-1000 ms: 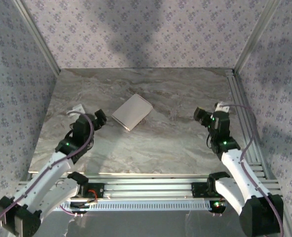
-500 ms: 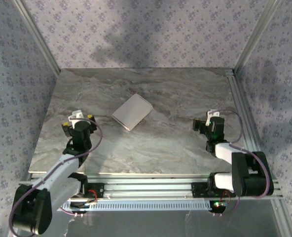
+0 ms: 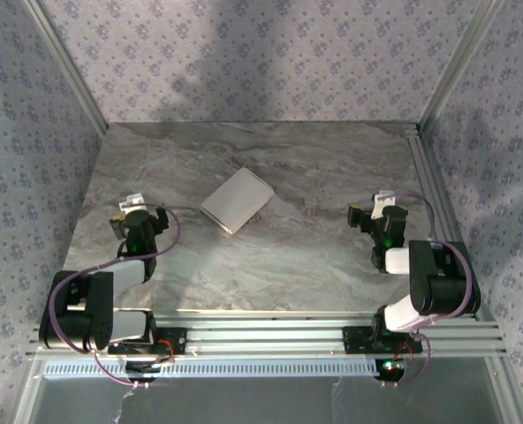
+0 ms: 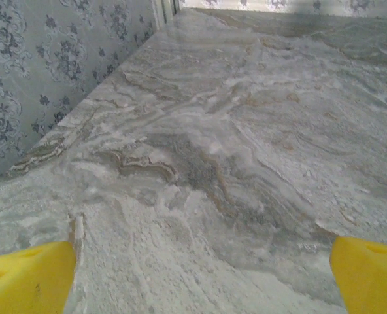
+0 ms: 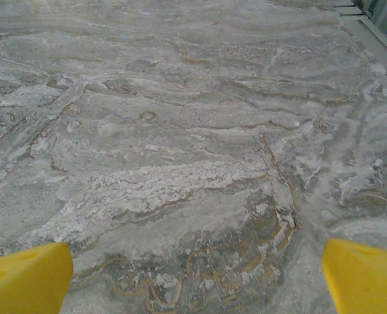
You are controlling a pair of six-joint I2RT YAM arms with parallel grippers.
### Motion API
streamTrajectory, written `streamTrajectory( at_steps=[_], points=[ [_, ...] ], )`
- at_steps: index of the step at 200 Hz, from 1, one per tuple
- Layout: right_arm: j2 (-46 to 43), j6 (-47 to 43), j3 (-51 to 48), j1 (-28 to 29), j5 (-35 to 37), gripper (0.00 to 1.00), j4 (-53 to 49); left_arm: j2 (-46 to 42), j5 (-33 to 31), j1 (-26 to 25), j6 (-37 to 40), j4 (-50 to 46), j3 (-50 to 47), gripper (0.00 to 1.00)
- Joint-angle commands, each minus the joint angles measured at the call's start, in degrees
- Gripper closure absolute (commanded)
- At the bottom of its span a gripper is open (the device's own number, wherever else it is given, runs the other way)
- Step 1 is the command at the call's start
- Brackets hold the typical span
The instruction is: Fold the paper box
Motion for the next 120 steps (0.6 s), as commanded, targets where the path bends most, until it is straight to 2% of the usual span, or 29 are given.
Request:
streamTrajectory(
  at_steps=[1, 8, 16, 26, 37, 45, 54, 61, 64, 74, 85, 97, 108, 120],
  points=[
    [0.92, -1.07, 3.71, 0.49, 1.96, 0.01, -2.63, 7.39, 5.05, 4.21, -1.33, 13.44, 0.76, 0.0],
    [1.02, -0.96, 3.56, 0.46, 2.41, 0.01, -2.3, 8.21, 5.59, 4.41, -0.77, 13.84, 1.57, 0.0],
    [0.95, -1.02, 3.65, 0.63, 2.74, 0.01, -2.62, 5.79, 5.64, 3.61, -1.04, 3.36, 4.27, 0.0],
    [1.0, -1.13, 3.69, 0.81, 3.11, 0.01, -2.67, 8.65, 5.87, 3.38, 0.45, 9.96, 3.48, 0.0],
    [0.95, -1.13, 3.61, 0.86, 3.12, 0.01, -2.59, 7.69, 7.59, 3.15, 0.57, 4.02, 5.44, 0.0],
    [0.95, -1.07, 3.64, 0.88, 3.13, 0.01, -2.59, 9.13, 8.44, 3.08, 1.36, 5.67, 5.76, 0.0],
    [0.95, -1.13, 3.62, 0.88, 3.17, 0.01, -2.68, 11.06, 11.71, 3.13, 2.27, 3.44, 6.98, 0.0],
    [1.0, -1.13, 3.64, 0.88, 3.18, 0.01, -2.59, 14.38, 11.5, 2.43, 4.15, 13.85, 4.82, 0.0],
    [0.98, -1.13, 3.64, 0.88, 3.13, 0.01, -2.59, 14.79, 10.0, 2.13, 4.06, 15.58, 4.04, 0.0],
    [0.96, -1.13, 3.74, 0.88, 3.11, 0.01, -2.63, 11.36, 10.7, 3.01, 1.6, 9.61, 3.76, 0.0],
    [0.96, -1.1, 3.72, 0.93, 3.14, 0.01, -2.67, 13.73, 10.34, 3.0, 2.5, 15.92, 2.77, 0.0],
    [1.02, -1.09, 3.69, 0.96, 3.12, 0.01, -2.63, 11.95, 10.68, 2.97, 2.03, 9.81, 4.15, 0.0],
    [0.96, -1.13, 3.7, 0.89, 3.17, 0.01, -2.64, 13.14, 10.61, 2.88, 2.47, 13.43, 3.51, 0.0],
    [0.95, -1.13, 3.69, 0.89, 3.1, 0.01, -2.68, 12.23, 10.84, 2.88, 2.19, 10.7, 3.93, 0.0]
  ],
)
